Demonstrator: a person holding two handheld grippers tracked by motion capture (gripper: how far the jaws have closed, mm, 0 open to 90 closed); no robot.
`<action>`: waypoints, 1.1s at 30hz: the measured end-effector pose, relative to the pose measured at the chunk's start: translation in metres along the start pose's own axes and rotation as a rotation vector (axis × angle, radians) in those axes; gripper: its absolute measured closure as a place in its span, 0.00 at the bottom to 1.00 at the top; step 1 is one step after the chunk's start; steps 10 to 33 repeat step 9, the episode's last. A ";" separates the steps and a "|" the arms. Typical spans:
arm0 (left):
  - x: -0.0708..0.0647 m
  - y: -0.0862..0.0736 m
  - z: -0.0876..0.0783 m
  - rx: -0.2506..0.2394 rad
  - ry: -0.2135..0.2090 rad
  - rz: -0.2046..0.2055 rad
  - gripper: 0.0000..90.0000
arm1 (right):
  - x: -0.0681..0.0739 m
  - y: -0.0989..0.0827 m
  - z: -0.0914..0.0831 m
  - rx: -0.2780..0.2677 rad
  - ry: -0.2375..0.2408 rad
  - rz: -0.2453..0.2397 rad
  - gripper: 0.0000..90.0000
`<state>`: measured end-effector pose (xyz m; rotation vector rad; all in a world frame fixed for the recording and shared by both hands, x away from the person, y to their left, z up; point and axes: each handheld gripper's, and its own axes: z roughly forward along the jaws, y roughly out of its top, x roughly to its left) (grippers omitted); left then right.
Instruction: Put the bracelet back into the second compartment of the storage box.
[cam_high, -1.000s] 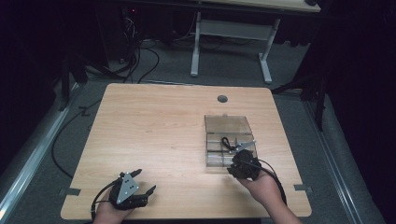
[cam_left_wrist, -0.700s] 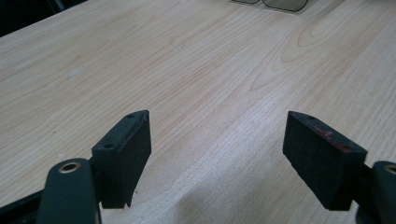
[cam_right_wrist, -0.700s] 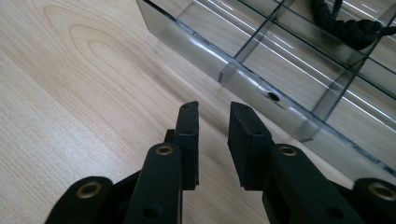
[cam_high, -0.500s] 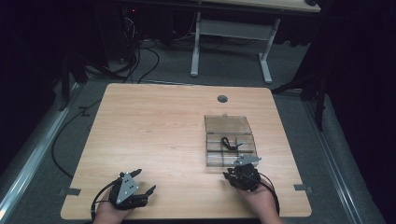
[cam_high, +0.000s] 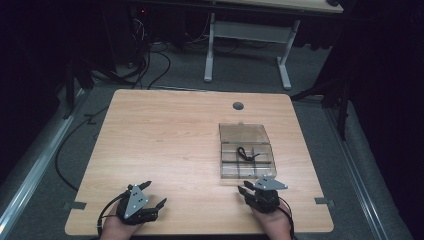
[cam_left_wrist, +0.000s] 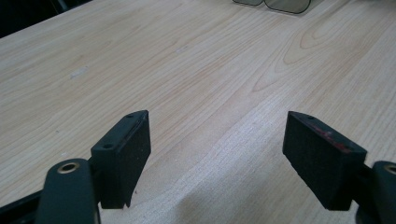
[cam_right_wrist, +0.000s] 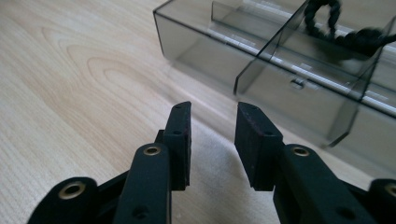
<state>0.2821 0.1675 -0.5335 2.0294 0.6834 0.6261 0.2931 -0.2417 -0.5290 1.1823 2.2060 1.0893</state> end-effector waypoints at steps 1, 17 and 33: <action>0.000 0.000 0.000 0.001 0.000 0.001 0.27 | 0.001 -0.001 -0.001 -0.018 0.002 0.002 0.73; 0.000 0.000 0.000 0.001 -0.001 0.007 0.27 | 0.000 -0.001 -0.003 -0.024 0.005 0.010 0.70; 0.000 0.000 0.000 0.001 -0.001 0.007 0.27 | 0.000 -0.001 -0.003 -0.024 0.005 0.010 0.70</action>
